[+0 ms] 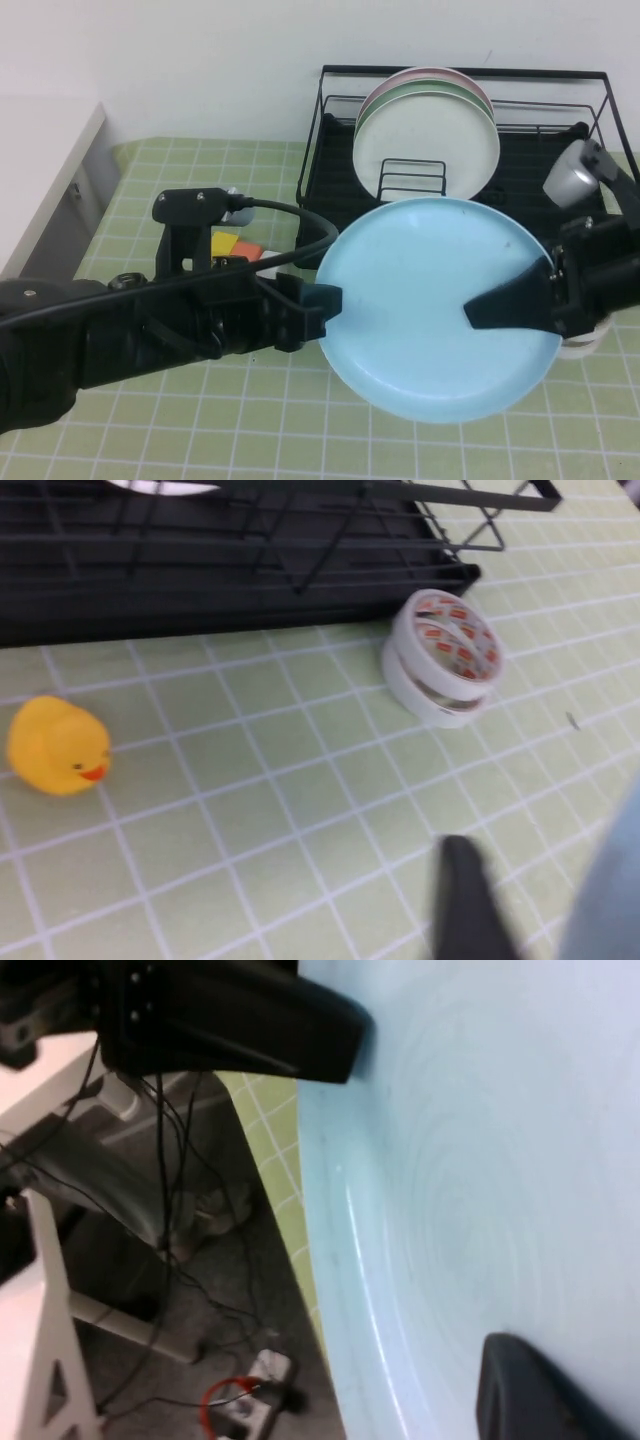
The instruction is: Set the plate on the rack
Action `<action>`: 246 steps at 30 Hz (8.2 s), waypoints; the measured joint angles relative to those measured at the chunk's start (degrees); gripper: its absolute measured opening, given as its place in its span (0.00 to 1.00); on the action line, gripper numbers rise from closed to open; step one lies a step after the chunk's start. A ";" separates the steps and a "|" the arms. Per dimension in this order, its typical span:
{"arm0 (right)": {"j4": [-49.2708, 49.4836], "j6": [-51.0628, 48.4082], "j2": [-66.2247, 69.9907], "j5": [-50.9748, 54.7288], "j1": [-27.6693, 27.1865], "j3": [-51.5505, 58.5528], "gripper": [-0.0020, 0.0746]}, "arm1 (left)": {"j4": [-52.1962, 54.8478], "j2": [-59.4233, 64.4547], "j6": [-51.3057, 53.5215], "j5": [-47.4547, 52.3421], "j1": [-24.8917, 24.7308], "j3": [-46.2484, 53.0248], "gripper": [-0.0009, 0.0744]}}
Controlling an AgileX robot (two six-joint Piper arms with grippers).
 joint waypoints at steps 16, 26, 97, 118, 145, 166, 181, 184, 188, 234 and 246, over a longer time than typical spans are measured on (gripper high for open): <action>-23.76 -3.59 6.58 -7.58 0.00 -28.87 0.22 | 27.55 -7.88 -26.77 -6.69 2.44 1.67 0.24; -24.92 -3.21 27.82 7.01 -4.19 -59.91 0.22 | 33.30 -10.54 -33.16 15.81 9.37 5.54 0.02; -16.94 24.59 48.60 10.99 -7.41 -97.46 0.07 | 60.46 -36.27 -55.22 20.26 9.37 12.50 0.01; -16.07 31.78 29.78 12.88 7.35 -98.42 0.04 | 96.36 -64.52 -90.10 20.07 9.37 21.89 0.01; -39.26 37.64 -25.40 12.88 8.10 -50.80 0.04 | 96.57 -64.61 -90.12 21.39 9.37 21.89 0.01; -44.84 43.96 -69.96 4.57 8.10 9.25 0.04 | 96.65 -64.61 -90.12 21.62 9.37 21.89 0.01; -43.43 39.04 -74.43 -59.48 7.67 48.88 0.04 | 96.65 -64.61 -90.12 21.62 9.37 21.89 0.01; -43.07 40.56 -78.92 -59.80 4.56 52.51 0.04 | 96.65 -64.61 -90.12 21.62 9.37 21.89 0.01; -45.23 43.73 -85.24 -52.63 -5.57 53.60 0.04 | 96.65 -64.61 -90.12 21.62 9.37 21.89 0.01; -70.98 76.02 -90.30 -38.50 -10.77 57.77 0.04 | 96.65 -64.61 -90.12 21.62 9.37 21.89 0.01; -70.98 76.02 -90.30 -38.31 -10.77 57.77 0.04 | 96.65 -64.61 -90.12 21.62 9.37 21.89 0.01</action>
